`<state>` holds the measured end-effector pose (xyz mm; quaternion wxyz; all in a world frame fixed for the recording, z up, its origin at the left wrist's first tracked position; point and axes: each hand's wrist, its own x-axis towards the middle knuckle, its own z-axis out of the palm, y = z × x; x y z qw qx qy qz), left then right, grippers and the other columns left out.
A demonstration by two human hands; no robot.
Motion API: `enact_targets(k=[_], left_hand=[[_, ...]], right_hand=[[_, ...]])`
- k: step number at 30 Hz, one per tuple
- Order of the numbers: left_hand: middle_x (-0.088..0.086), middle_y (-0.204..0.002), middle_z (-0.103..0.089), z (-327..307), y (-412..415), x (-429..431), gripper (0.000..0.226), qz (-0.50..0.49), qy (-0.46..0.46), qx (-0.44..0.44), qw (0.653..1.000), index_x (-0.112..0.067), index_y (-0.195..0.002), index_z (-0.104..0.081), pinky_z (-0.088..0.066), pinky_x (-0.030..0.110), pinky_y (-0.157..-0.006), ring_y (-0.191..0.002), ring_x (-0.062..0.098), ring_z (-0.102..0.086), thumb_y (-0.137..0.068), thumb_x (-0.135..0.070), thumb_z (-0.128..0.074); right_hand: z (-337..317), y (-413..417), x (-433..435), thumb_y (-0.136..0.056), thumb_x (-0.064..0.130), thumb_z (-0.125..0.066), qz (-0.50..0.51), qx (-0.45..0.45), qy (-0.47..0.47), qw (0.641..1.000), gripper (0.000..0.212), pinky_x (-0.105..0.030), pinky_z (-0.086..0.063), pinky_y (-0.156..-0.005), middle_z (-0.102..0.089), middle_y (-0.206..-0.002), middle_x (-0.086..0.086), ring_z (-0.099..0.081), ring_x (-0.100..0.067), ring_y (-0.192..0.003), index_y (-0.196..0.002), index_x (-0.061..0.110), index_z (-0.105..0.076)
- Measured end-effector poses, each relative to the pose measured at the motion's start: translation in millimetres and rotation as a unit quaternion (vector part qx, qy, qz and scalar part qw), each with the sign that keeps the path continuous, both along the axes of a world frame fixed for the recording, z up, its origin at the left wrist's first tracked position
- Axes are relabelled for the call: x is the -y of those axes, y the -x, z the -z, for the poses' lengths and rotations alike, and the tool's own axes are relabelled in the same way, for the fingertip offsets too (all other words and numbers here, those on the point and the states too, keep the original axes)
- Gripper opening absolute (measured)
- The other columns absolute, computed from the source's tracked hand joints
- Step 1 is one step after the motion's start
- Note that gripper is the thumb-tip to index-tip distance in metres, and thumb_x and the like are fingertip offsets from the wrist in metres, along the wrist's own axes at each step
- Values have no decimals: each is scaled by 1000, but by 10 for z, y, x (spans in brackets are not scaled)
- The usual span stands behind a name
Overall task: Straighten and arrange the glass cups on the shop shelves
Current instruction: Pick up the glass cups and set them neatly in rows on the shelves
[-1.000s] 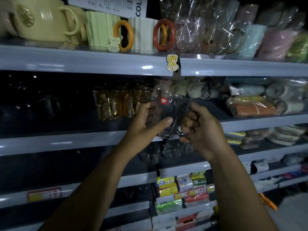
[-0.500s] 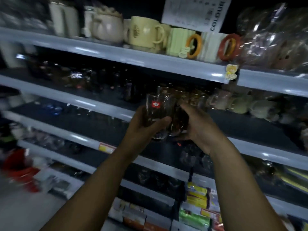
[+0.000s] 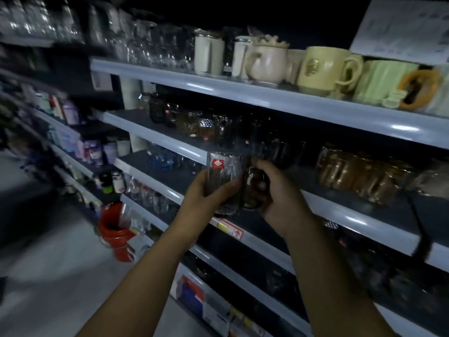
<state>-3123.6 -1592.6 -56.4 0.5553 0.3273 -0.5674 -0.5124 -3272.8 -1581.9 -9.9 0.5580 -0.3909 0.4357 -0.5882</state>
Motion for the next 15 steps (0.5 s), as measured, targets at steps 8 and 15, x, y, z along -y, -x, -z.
enact_targets(k=[8, 15], left_hand=[[0, -115, -74, 138, -750, 757, 48, 45, -22, 38, 998, -21, -128, -60, -57, 35, -91, -108, 18, -71, -86, -38, -75], [0, -120, -73, 126, -840, 1418, 58, 123, -17, 61, 990, -16, -132, -57, -57, 30, -90, -112, 18, -70, -82, -35, -81]], right_hand=[[154, -678, 635, -90, 25, -69, 68, 68, -57, 994, 25, -32, -35, -59, -43, -55, 1, -43, -11, -46, -68, 16, -59], [237, -704, 1021, -94, 26, -65, 114, 74, -27, 990, 32, -31, -22, -55, -29, -56, 2, -25, -12, -50, -67, 19, -48]])
